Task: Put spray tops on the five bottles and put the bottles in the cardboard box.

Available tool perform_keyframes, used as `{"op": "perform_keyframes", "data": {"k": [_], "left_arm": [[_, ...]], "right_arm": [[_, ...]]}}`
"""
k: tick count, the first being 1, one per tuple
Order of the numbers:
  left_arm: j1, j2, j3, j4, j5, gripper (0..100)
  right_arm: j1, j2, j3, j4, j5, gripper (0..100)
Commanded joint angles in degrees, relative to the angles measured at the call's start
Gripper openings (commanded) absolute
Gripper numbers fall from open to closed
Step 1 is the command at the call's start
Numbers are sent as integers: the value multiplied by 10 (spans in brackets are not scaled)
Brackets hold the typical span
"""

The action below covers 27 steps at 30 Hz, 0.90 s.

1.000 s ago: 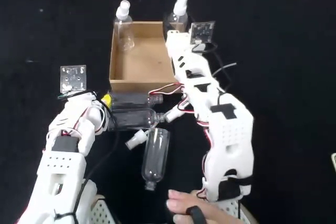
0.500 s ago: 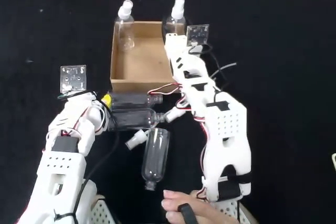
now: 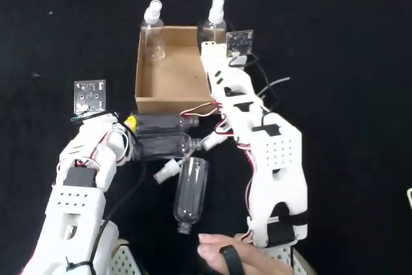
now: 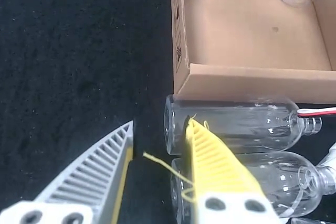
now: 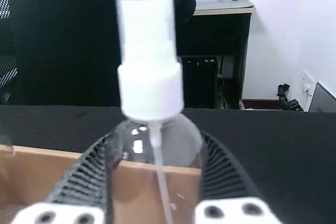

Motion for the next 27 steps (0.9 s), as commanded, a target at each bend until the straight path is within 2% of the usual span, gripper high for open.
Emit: {"op": "perform_keyframes", "data": {"k": [1, 27], "left_arm": [[4, -11, -11, -10, 1, 155], [4, -11, -11, -11, 1, 155]], "right_arm": [[-5, -8, -36, -7, 7, 191], [-7, -11, -37, -8, 7, 206]]}}
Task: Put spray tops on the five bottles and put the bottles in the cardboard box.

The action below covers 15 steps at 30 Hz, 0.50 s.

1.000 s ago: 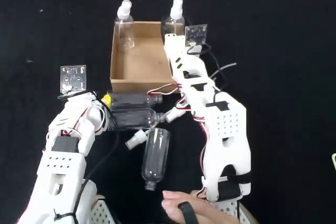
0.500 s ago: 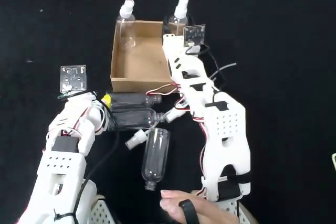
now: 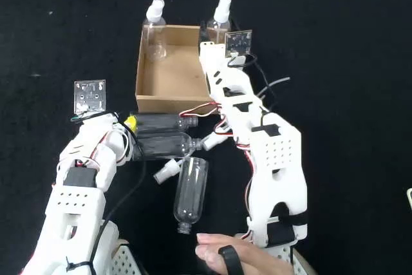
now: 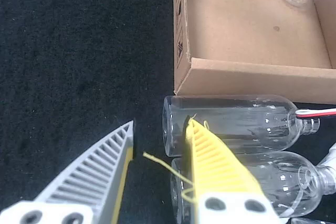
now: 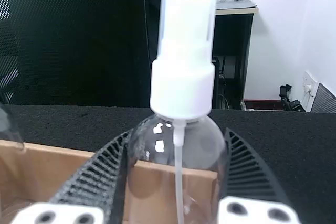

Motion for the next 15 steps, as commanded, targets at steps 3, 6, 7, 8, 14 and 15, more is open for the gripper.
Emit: {"op": "perform_keyframes", "data": {"k": [3, 6, 7, 8, 14, 15], "left_arm": [[4, -11, -11, -11, 1, 155], [5, -11, -11, -11, 1, 155], [5, -11, -11, -11, 1, 155], [5, -11, -11, -12, 1, 155], [7, -11, -11, -12, 1, 155], [7, -11, -11, -12, 1, 155]], "right_arm": [[-6, -11, -37, -7, 8, 206], [-6, -11, -37, -7, 27, 207], [-6, -11, -37, -7, 32, 207], [-6, -11, -37, -7, 33, 207], [-6, -12, -37, -7, 33, 207], [-6, -12, -37, -7, 32, 207]]}}
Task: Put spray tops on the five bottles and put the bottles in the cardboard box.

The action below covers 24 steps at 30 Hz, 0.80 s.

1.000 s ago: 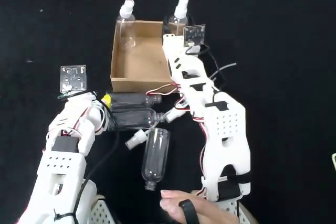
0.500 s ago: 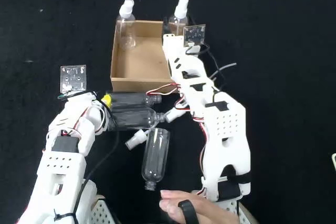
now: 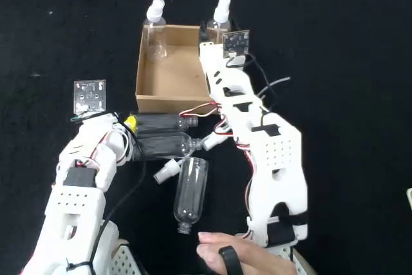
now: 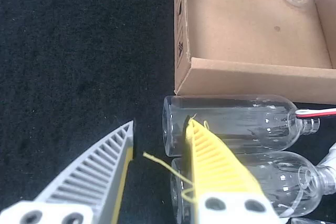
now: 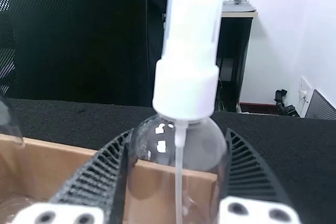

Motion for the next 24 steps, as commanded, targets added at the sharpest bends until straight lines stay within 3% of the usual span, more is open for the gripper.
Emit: {"op": "perform_keyframes", "data": {"k": [1, 24], "left_arm": [[7, -11, -11, -12, 1, 155], [9, -11, -11, -12, 1, 155]], "right_arm": [[-6, -12, -37, -7, 4, 207], [-6, -11, -39, -8, 8, 207]]}}
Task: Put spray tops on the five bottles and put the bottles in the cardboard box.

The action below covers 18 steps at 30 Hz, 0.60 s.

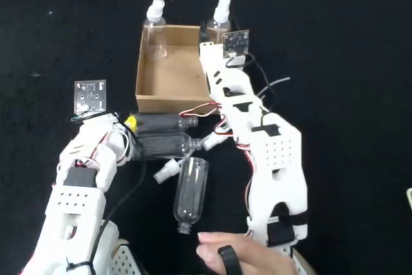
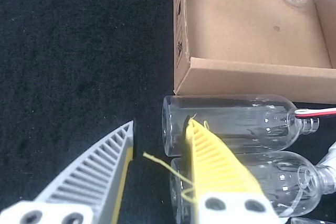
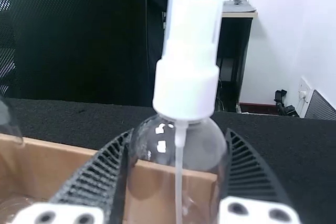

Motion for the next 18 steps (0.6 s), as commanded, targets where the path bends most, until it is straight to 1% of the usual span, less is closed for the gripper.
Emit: {"op": "perform_keyframes", "data": {"k": [1, 2, 6, 7, 18], "left_arm": [[8, -11, -11, -12, 1, 155], [8, -11, -11, -12, 1, 155], [8, -11, -11, -12, 1, 155], [8, -11, -11, -12, 1, 155], [8, -11, -12, -13, 1, 155]], "right_arm": [[-6, -10, -44, -8, 8, 212], [-5, -9, -49, -7, 8, 230], [-6, -8, -49, -4, 7, 361], [-6, -8, -48, -4, 7, 378], [-6, -8, -48, -4, 4, 378]]}}
